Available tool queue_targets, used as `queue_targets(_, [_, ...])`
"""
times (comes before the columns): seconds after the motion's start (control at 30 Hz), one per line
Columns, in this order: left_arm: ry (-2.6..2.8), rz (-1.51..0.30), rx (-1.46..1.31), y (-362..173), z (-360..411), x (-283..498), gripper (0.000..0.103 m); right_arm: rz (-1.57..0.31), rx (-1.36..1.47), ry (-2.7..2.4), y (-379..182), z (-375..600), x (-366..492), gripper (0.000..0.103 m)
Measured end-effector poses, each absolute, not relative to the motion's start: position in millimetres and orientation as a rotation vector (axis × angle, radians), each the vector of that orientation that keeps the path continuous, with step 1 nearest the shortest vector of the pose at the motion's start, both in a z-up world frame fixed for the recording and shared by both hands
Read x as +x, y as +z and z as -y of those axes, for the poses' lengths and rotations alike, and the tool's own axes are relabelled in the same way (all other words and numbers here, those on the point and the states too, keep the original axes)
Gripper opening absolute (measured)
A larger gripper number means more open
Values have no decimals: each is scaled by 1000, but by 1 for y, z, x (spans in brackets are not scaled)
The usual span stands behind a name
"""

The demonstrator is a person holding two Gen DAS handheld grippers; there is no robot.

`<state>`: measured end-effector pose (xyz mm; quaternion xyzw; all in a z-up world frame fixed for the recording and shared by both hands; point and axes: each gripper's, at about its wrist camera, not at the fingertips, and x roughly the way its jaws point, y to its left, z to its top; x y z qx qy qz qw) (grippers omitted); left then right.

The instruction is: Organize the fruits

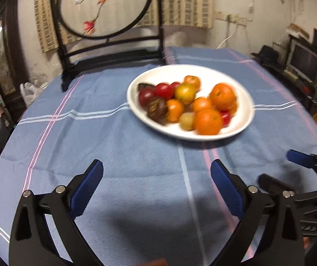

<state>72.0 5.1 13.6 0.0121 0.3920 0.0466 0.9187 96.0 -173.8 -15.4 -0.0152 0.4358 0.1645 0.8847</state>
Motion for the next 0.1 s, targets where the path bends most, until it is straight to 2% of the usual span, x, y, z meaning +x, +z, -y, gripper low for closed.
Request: queue_targets(0.1, [108, -832, -7, 3, -12, 76, 95, -929, -27, 337, -23, 175, 98, 93])
